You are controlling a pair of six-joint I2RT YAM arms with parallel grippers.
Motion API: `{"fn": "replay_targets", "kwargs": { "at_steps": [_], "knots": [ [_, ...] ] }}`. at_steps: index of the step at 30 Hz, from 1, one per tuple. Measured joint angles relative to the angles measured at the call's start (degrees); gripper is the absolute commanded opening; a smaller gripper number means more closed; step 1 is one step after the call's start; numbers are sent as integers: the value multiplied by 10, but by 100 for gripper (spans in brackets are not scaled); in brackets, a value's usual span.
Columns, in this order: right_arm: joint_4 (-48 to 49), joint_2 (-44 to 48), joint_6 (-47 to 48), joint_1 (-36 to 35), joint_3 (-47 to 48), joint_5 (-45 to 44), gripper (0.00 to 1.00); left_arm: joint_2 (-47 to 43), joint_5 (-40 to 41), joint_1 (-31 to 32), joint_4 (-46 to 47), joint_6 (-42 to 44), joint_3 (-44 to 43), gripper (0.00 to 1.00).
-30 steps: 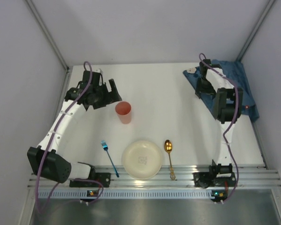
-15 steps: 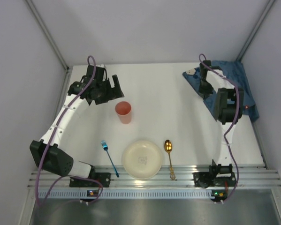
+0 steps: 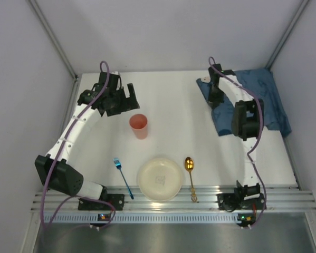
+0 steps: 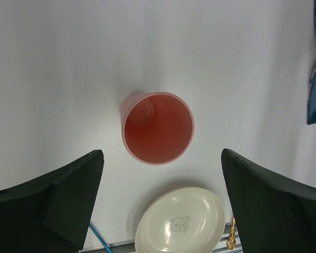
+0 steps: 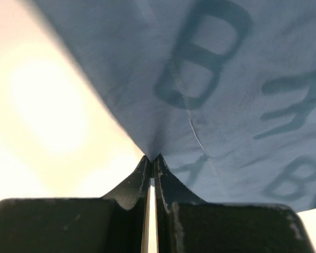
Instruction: Set the dinner table for one person
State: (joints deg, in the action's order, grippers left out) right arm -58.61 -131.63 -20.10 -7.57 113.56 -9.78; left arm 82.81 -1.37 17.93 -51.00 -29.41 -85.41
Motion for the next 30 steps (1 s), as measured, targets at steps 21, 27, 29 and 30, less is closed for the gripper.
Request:
{"fn": "replay_targets", "kwargs": {
  "at_steps": [21, 27, 29, 30],
  "knots": [
    [197, -70, -161, -225, 123, 403, 100, -23, 25, -10, 8, 26, 0, 98],
    [196, 6, -144, -183, 40, 393, 100, 6, 23, -10, 15, 41, 0, 98],
    [185, 32, -127, -174, 33, 387, 100, 25, 26, -10, 18, 43, 0, 98],
    [180, 47, -115, -170, 31, 385, 100, 33, 28, -10, 18, 44, 0, 98]
  ]
}}
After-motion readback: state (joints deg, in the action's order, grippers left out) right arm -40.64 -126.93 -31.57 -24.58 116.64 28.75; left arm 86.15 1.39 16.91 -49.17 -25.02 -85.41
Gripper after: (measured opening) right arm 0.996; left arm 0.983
